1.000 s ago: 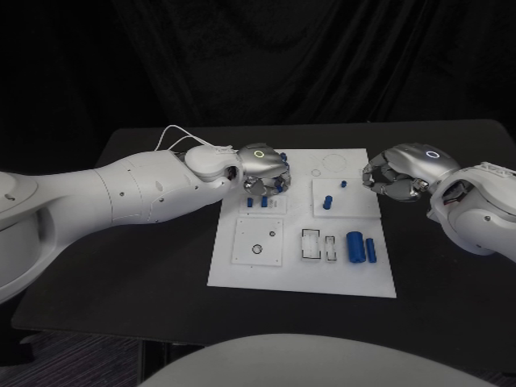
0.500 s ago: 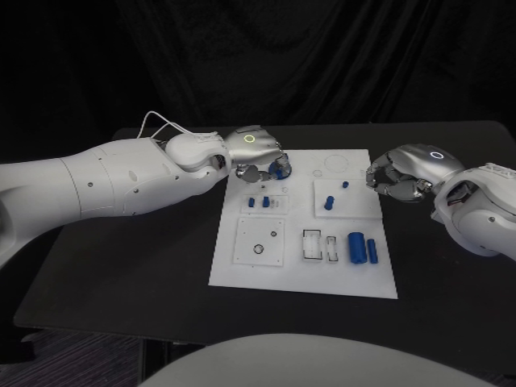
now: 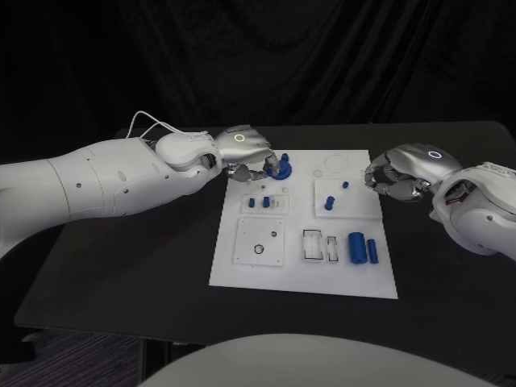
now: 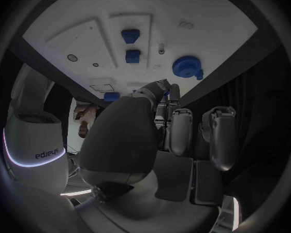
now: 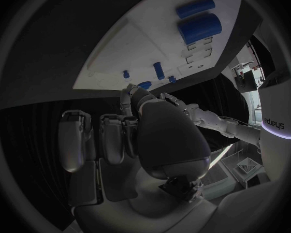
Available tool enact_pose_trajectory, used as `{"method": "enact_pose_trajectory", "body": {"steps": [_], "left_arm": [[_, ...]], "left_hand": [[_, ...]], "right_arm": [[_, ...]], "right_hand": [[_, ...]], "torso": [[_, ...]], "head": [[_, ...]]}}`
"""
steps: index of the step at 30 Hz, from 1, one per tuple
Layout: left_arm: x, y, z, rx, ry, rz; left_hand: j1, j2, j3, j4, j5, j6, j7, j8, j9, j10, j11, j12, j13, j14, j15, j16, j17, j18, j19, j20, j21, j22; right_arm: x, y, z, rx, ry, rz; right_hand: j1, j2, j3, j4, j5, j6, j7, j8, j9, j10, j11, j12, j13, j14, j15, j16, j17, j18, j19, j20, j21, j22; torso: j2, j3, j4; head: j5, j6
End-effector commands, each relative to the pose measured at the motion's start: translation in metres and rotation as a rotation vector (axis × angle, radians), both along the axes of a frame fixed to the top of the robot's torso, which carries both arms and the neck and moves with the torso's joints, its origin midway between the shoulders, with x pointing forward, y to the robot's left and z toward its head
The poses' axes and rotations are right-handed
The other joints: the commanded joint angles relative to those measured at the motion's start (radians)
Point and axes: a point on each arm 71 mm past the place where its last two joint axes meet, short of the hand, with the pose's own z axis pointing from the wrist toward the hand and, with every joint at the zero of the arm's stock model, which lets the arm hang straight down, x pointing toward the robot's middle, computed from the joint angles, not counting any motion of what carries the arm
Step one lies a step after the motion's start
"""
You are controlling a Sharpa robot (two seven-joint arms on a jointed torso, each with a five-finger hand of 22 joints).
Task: Assemble the parts on the task board
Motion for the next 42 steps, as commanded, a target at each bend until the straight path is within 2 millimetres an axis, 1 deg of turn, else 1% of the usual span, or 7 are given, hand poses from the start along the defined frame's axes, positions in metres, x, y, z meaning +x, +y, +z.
{"method": "enact_pose_trajectory", "body": {"steps": [1, 7, 12, 13, 19, 22, 42], "left_arm": [[-0.001, 0.002, -0.006, 0.021, 0.030, 0.009], [0.001, 0.003, -0.013, 0.027, 0.042, 0.035], [0.000, 0.004, -0.018, 0.032, 0.053, 0.046], [0.000, 0.004, -0.019, 0.033, 0.055, 0.047], [0.000, 0.004, -0.023, 0.038, 0.067, 0.052], [-0.001, 0.005, -0.025, 0.041, 0.072, 0.056], [0.000, 0.009, -0.028, 0.059, 0.093, 0.079]], "left_hand": [[-0.005, -0.004, 0.005, -0.001, -0.004, 0.006, 0.000, 0.003, 0.001, 0.005, 0.003, -0.005, -0.001, 0.003, -0.002, -0.005, -0.001, -0.004, 0.012, -0.006, 0.004, 0.211], [-0.006, -0.007, 0.005, -0.002, -0.006, 0.005, 0.002, 0.000, 0.000, 0.017, 0.006, -0.008, -0.002, 0.003, -0.002, -0.007, -0.005, -0.004, 0.012, -0.008, 0.005, 0.211], [-0.006, -0.008, 0.005, -0.002, -0.006, 0.006, 0.003, 0.000, 0.000, 0.017, 0.007, -0.010, -0.003, 0.002, -0.002, -0.008, -0.006, -0.005, 0.013, -0.009, 0.006, 0.211], [-0.007, -0.008, 0.006, -0.002, -0.006, 0.006, 0.004, -0.001, 0.000, 0.017, 0.007, -0.012, -0.003, 0.002, -0.001, -0.008, -0.007, -0.005, 0.013, -0.010, 0.006, 0.211], [-0.008, -0.008, 0.009, -0.002, -0.006, 0.006, 0.004, -0.004, -0.001, 0.010, 0.009, -0.027, -0.009, 0.002, 0.000, -0.010, -0.010, -0.004, 0.011, -0.012, 0.003, 0.211], [-0.008, -0.008, 0.009, -0.002, -0.005, 0.006, 0.004, -0.004, -0.001, 0.010, 0.009, -0.028, -0.009, 0.002, 0.000, -0.010, -0.010, -0.004, 0.012, -0.012, 0.004, 0.211], [-0.007, -0.009, 0.013, -0.004, -0.004, -0.001, 0.004, -0.011, -0.003, 0.007, 0.011, -0.043, -0.015, -0.001, 0.000, -0.014, -0.018, -0.003, 0.009, -0.013, -0.001, 0.209]], "right_arm": [[0.000, -0.001, -0.001, -0.007, 0.005, -0.006], [-0.001, -0.001, -0.001, -0.002, 0.000, -0.003], [-0.001, -0.001, -0.001, -0.002, 0.000, -0.003], [-0.001, -0.001, -0.001, -0.003, 0.000, -0.003], [0.000, -0.001, -0.001, -0.003, 0.000, -0.003], [0.000, -0.001, -0.001, -0.004, 0.001, -0.004], [0.000, -0.001, -0.001, -0.007, 0.005, -0.004]], "right_hand": [[-0.001, -0.003, 0.004, 0.000, 0.006, 0.006, -0.001, 0.002, 0.001, 0.044, -0.007, -0.006, 0.182, 0.076, -0.005, -0.003, 0.128, 0.019, 0.059, -0.001, -0.004, 0.227], [-0.001, -0.003, 0.004, 0.000, 0.006, 0.006, -0.001, 0.002, 0.001, 0.044, -0.007, -0.006, 0.182, 0.076, -0.005, -0.003, 0.128, 0.019, 0.059, -0.001, -0.004, 0.227], [-0.001, -0.003, 0.004, 0.000, 0.006, 0.006, -0.001, 0.002, 0.001, 0.044, -0.007, -0.006, 0.182, 0.076, -0.005, -0.003, 0.128, 0.019, 0.059, -0.001, -0.004, 0.227], [-0.001, -0.003, 0.004, 0.000, 0.006, 0.006, -0.001, 0.002, 0.001, 0.044, -0.007, -0.006, 0.182, 0.076, -0.005, -0.003, 0.128, 0.019, 0.059, -0.001, -0.004, 0.227], [-0.001, -0.003, 0.004, 0.000, 0.006, 0.006, -0.001, 0.002, 0.001, 0.044, -0.007, -0.006, 0.182, 0.076, -0.005, -0.003, 0.128, 0.019, 0.059, -0.001, -0.004, 0.227], [-0.001, -0.003, 0.004, 0.000, 0.006, 0.006, -0.001, 0.002, 0.001, 0.044, -0.007, -0.006, 0.182, 0.076, -0.005, -0.003, 0.128, 0.019, 0.059, -0.001, -0.004, 0.227], [-0.001, -0.003, 0.004, 0.000, 0.006, 0.006, -0.001, 0.002, 0.001, 0.044, -0.007, -0.006, 0.182, 0.076, -0.005, -0.003, 0.128, 0.019, 0.059, -0.001, -0.004, 0.227]], "torso": [[0.003, -0.0022, 0.0020], [0.003, -0.0019, -0.0013], [0.004, -0.0035, 0.0006], [0.004, -0.0026, -0.0005], [0.005, -0.0033, 0.0009], [0.004, -0.0021, -0.0011], [0.003, -0.0029, -0.0002]], "head": [[0.001, 0.000], [0.007, 0.000], [0.003, 0.000], [0.004, 0.000], [0.002, 0.000], [0.004, 0.000], [0.005, 0.000]]}}
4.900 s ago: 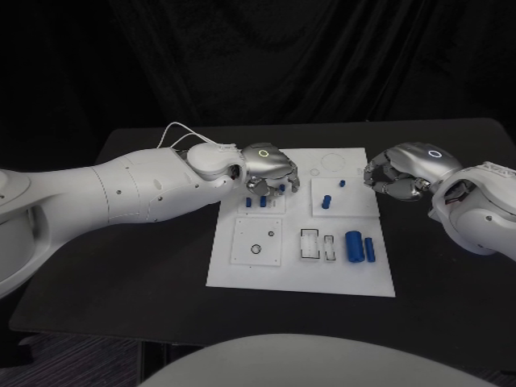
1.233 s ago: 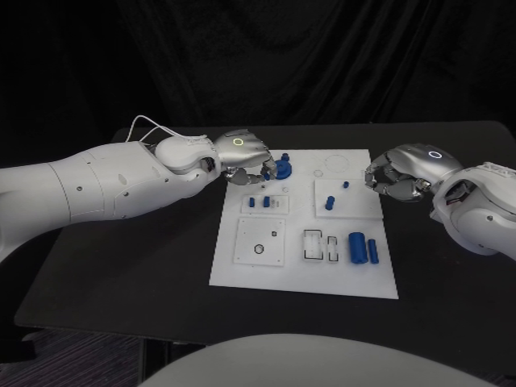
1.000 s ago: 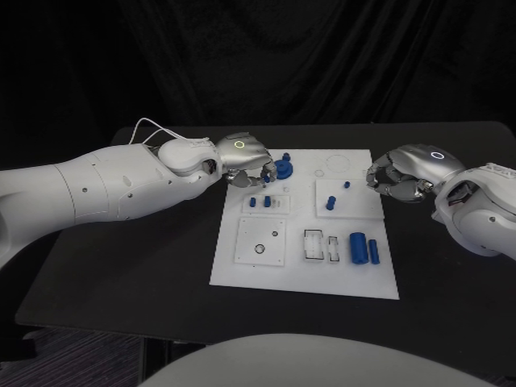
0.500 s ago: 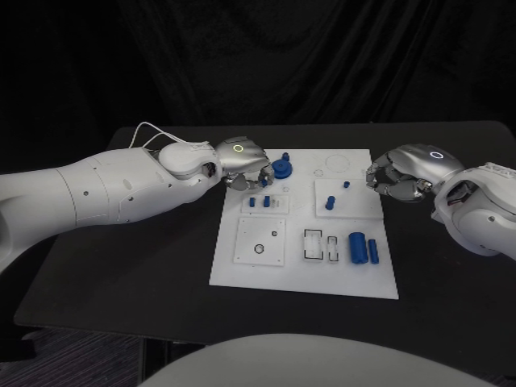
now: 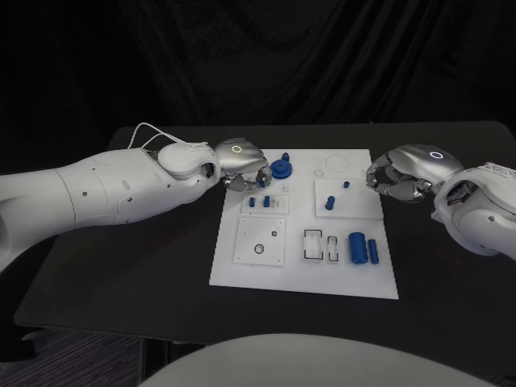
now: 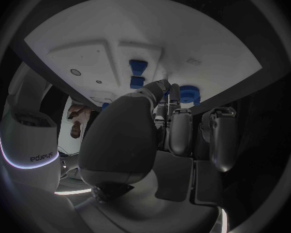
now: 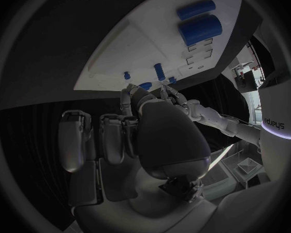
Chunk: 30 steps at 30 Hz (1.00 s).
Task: Assemble the parts on the task board
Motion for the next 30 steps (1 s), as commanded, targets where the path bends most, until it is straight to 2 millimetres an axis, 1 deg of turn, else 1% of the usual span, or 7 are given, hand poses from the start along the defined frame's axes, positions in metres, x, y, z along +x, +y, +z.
{"method": "enact_pose_trajectory", "body": {"steps": [1, 5, 10, 14, 18, 30], "left_arm": [[-0.0001, -0.0008, -0.0019, 0.010, 0.013, 0.003], [0.0002, -0.0020, -0.0032, 0.013, 0.017, 0.003], [0.0007, -0.0031, -0.0047, 0.014, 0.019, 0.005], [0.0010, -0.0036, -0.0054, 0.013, 0.018, 0.008], [0.0014, -0.0042, -0.0061, 0.015, 0.020, 0.011], [0.0029, -0.0069, -0.0077, 0.020, 0.024, 0.016]], "left_hand": [[-0.001, -0.003, 0.005, -0.002, -0.003, -0.004, 0.000, -0.003, -0.001, -0.005, -0.002, -0.005, -0.001, -0.001, 0.000, -0.005, 0.000, -0.004, 0.005, -0.010, -0.001, 0.209], [0.000, -0.002, 0.006, -0.002, -0.002, -0.006, 0.000, -0.005, -0.001, -0.004, -0.002, -0.008, -0.002, -0.001, 0.001, -0.005, -0.001, -0.004, 0.005, -0.010, -0.002, 0.209], [0.001, -0.001, 0.008, -0.003, -0.002, -0.008, 0.001, -0.007, -0.002, -0.003, -0.001, -0.009, -0.003, -0.002, 0.001, -0.006, -0.003, -0.003, 0.004, -0.010, -0.003, 0.208], [0.002, -0.001, 0.009, -0.004, -0.002, -0.008, 0.001, -0.007, -0.002, -0.002, -0.001, -0.010, -0.003, -0.002, 0.001, -0.006, -0.004, -0.003, 0.004, -0.010, -0.003, 0.209], [0.003, 0.001, 0.010, -0.005, -0.002, -0.009, 0.001, -0.009, -0.002, -0.001, -0.001, -0.011, -0.003, -0.002, 0.001, -0.007, -0.004, -0.003, 0.004, -0.010, -0.003, 0.209], [0.008, 0.003, 0.014, -0.009, 0.000, -0.013, 0.001, -0.013, -0.003, 0.005, 0.000, -0.014, -0.004, -0.004, 0.001, -0.008, -0.007, -0.003, 0.003, -0.011, -0.005, 0.208]], "right_arm": [[-0.0002, -0.0002, -0.0010, -0.005, 0.003, -0.004], [-0.0001, 0.0002, -0.0011, -0.005, 0.003, -0.003], [-0.0002, 0.0006, -0.0010, -0.005, 0.004, -0.002], [-0.0002, 0.0005, -0.0011, -0.005, 0.004, -0.002], [-0.0002, 0.0005, -0.0012, -0.006, 0.005, -0.003], [0.0000, 0.0014, -0.0014, -0.007, 0.007, -0.002]], "right_hand": [[-0.001, -0.003, 0.004, 0.000, 0.006, 0.006, -0.001, 0.002, 0.001, 0.044, -0.007, -0.006, 0.182, 0.076, -0.005, -0.003, 0.128, 0.019, 0.059, -0.001, -0.004, 0.227], [-0.001, -0.003, 0.005, -0.001, 0.006, 0.007, -0.002, 0.001, 0.001, 0.043, -0.008, -0.008, 0.180, 0.076, -0.005, -0.003, 0.129, 0.019, 0.059, -0.002, -0.004, 0.228], [-0.001, -0.003, 0.005, -0.001, 0.006, 0.007, -0.002, 0.001, 0.001, 0.043, -0.008, -0.008, 0.180, 0.076, -0.005, -0.003, 0.129, 0.019, 0.059, -0.002, -0.004, 0.228], [-0.001, -0.003, 0.005, -0.001, 0.006, 0.007, -0.002, 0.001, 0.001, 0.043, -0.008, -0.008, 0.180, 0.076, -0.005, -0.003, 0.129, 0.019, 0.059, -0.002, -0.004, 0.228], [-0.001, -0.003, 0.005, -0.001, 0.006, 0.007, -0.002, 0.001, 0.001, 0.043, -0.008, -0.008, 0.180, 0.076, -0.005, -0.003, 0.129, 0.019, 0.059, -0.002, -0.004, 0.228], [0.000, -0.003, 0.006, -0.002, 0.005, 0.007, -0.002, 0.001, 0.001, 0.044, -0.008, -0.007, 0.181, 0.076, -0.006, -0.004, 0.127, 0.019, 0.059, -0.002, -0.004, 0.227]], "torso": [[0.000, 0.0000, 0.0011], [0.000, 0.0006, 0.0005], [0.000, 0.0002, 0.0004], [0.001, 0.0007, -0.0006], [0.001, 0.0002, 0.0000], [0.000, 0.0004, -0.0004]], "head": [[0.000, 0.000], [0.000, 0.000], [-0.001, 0.000], [-0.001, 0.000], [-0.001, 0.000], [0.000, 0.000]]}}
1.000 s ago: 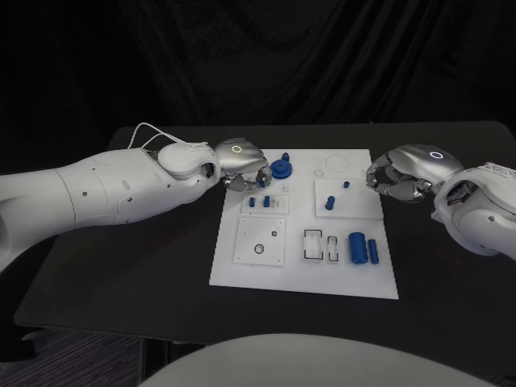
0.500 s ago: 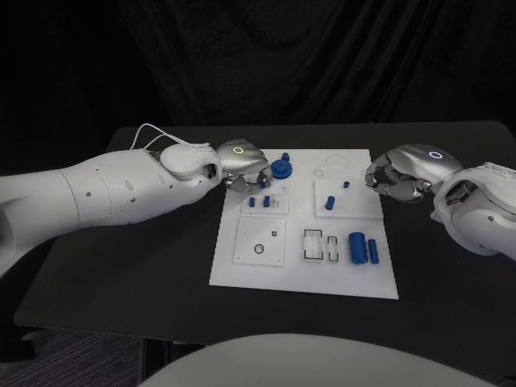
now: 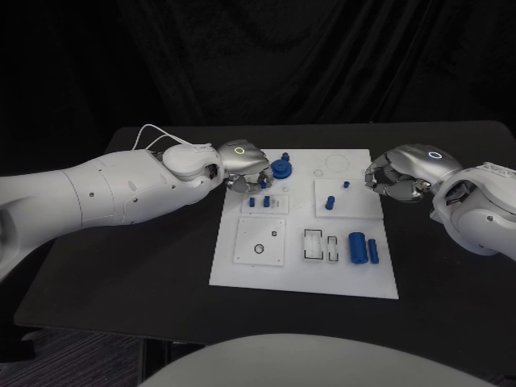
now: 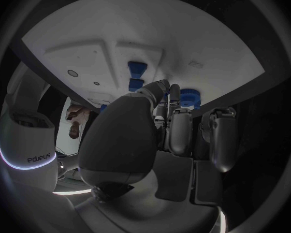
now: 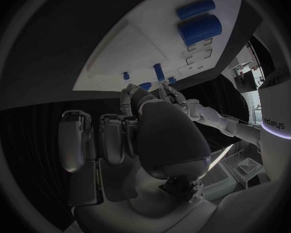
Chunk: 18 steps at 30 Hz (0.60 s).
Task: Assemble the parts on the task board
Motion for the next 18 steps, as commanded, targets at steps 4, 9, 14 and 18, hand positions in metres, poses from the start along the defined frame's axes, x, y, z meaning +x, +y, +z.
{"method": "enact_pose_trajectory", "body": {"steps": [4, 9, 14, 18], "left_arm": [[0.0008, -0.0013, -0.0030, 0.014, 0.015, 0.008], [0.0012, -0.0015, -0.0040, 0.021, 0.024, 0.012], [0.0013, -0.0013, -0.0047, 0.026, 0.030, 0.012], [0.0012, -0.0008, -0.0046, 0.023, 0.027, 0.010]], "left_hand": [[0.010, 0.003, 0.006, -0.003, 0.001, -0.007, 0.000, -0.006, 0.000, 0.005, 0.000, -0.006, -0.001, -0.004, 0.001, -0.006, -0.003, -0.003, -0.002, -0.007, -0.006, 0.208], [0.011, 0.000, 0.011, -0.008, 0.002, -0.035, -0.002, -0.026, -0.008, -0.005, 0.005, -0.025, -0.007, -0.010, 0.005, -0.012, -0.015, -0.002, -0.006, -0.006, -0.013, 0.206], [0.004, -0.010, 0.016, -0.009, -0.032, -0.079, -0.026, -0.055, -0.021, -0.027, 0.014, -0.053, -0.016, -0.021, 0.012, -0.026, -0.038, 0.001, -0.015, -0.003, -0.027, 0.202], [-0.005, -0.029, 0.023, 0.000, -0.073, -0.167, -0.068, -0.067, -0.048, -0.069, 0.028, -0.096, -0.037, -0.026, 0.023, -0.034, -0.051, 0.003, -0.019, 0.001, -0.034, 0.200]], "right_arm": [[-0.0002, -0.0004, -0.0013, -0.008, 0.006, -0.007], [-0.0002, -0.0006, -0.0014, -0.009, 0.009, -0.008], [-0.0003, -0.0007, -0.0016, -0.011, 0.011, -0.009], [-0.0005, -0.0008, -0.0016, -0.011, 0.012, -0.009]], "right_hand": [[0.000, -0.003, 0.006, -0.002, 0.005, 0.007, -0.002, 0.001, 0.002, 0.043, -0.008, -0.003, 0.180, 0.076, -0.006, -0.004, 0.128, 0.019, 0.059, -0.002, -0.004, 0.227], [0.000, -0.003, 0.006, -0.002, 0.005, 0.007, -0.002, 0.001, 0.002, 0.043, -0.008, -0.003, 0.180, 0.076, -0.006, -0.004, 0.128, 0.019, 0.059, -0.002, -0.005, 0.227], [0.000, -0.003, 0.006, -0.002, 0.005, 0.007, -0.002, 0.001, 0.002, 0.043, -0.008, -0.003, 0.180, 0.076, -0.006, -0.004, 0.128, 0.019, 0.059, -0.002, -0.005, 0.227], [0.000, -0.002, 0.007, -0.002, 0.005, 0.007, -0.002, 0.001, 0.002, 0.043, -0.008, -0.004, 0.180, 0.076, -0.006, -0.004, 0.127, 0.019, 0.059, -0.003, -0.004, 0.227]], "torso": [[0.000, 0.0001, 0.0003], [0.000, -0.0002, 0.0008], [0.000, 0.0000, 0.0004], [0.000, -0.0005, 0.0007]], "head": [[0.000, 0.000], [0.000, 0.000], [0.001, 0.000], [0.001, 0.000]]}}
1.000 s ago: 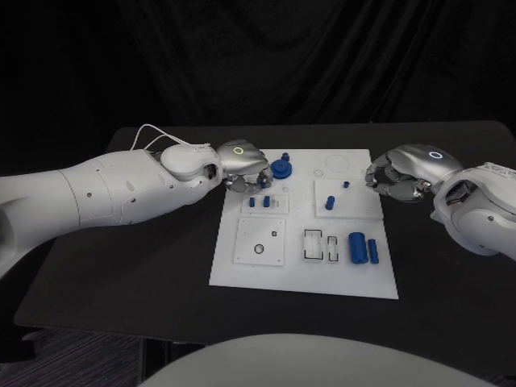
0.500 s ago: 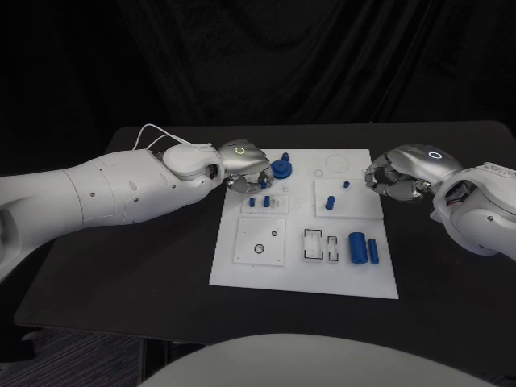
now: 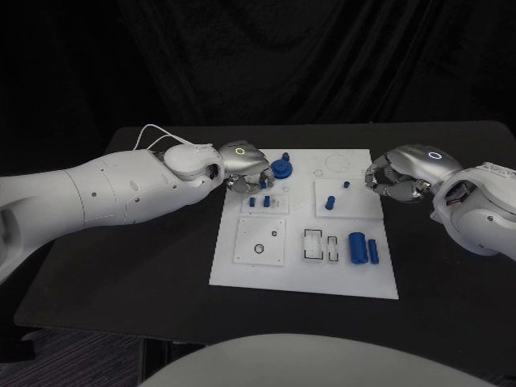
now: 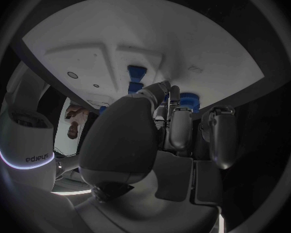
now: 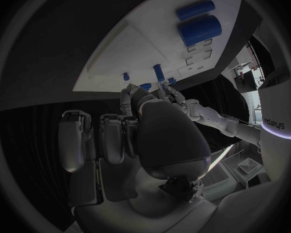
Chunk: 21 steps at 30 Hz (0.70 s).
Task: Assemble the parts on the task board
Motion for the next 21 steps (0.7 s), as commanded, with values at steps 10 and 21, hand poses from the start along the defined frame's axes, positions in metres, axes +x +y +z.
{"method": "enact_pose_trajectory", "body": {"steps": [10, 21], "left_arm": [[-0.001, 0.003, 0.001, -0.021, -0.029, 0.002], [-0.003, 0.034, 0.022, -0.174, -0.290, 0.025]], "left_hand": [[-0.014, -0.032, -0.005, 0.030, -0.061, -0.096, -0.042, -0.002, -0.041, -0.041, 0.016, -0.044, -0.024, -0.011, 0.009, -0.010, -0.014, 0.004, -0.009, 0.008, -0.011, 0.198], [0.031, -0.040, -0.066, 0.056, -0.055, -0.176, -0.095, 0.002, -0.088, -0.179, 0.024, -0.049, -0.018, -0.132, 0.028, -0.130, -0.191, 0.033, -0.109, 0.024, -0.167, 0.156]], "right_arm": [[-0.001, -0.001, -0.001, -0.009, 0.008, -0.010], [-0.003, -0.007, 0.001, 0.007, -0.012, -0.014]], "right_hand": [[0.003, -0.003, 0.005, -0.002, 0.006, 0.009, -0.002, 0.001, 0.002, 0.043, -0.008, -0.004, 0.179, 0.076, -0.006, -0.004, 0.127, 0.019, 0.059, -0.003, -0.005, 0.227], [0.003, -0.005, 0.005, -0.004, 0.005, 0.010, -0.002, 0.000, 0.002, 0.031, -0.008, -0.017, 0.163, 0.075, -0.006, -0.008, 0.121, 0.022, 0.054, -0.003, -0.015, 0.224]], "torso": [[0.000, -0.0002, 0.0009], [0.000, -0.0011, 0.0007]], "head": [[0.000, 0.000], [-0.002, 0.000]]}}
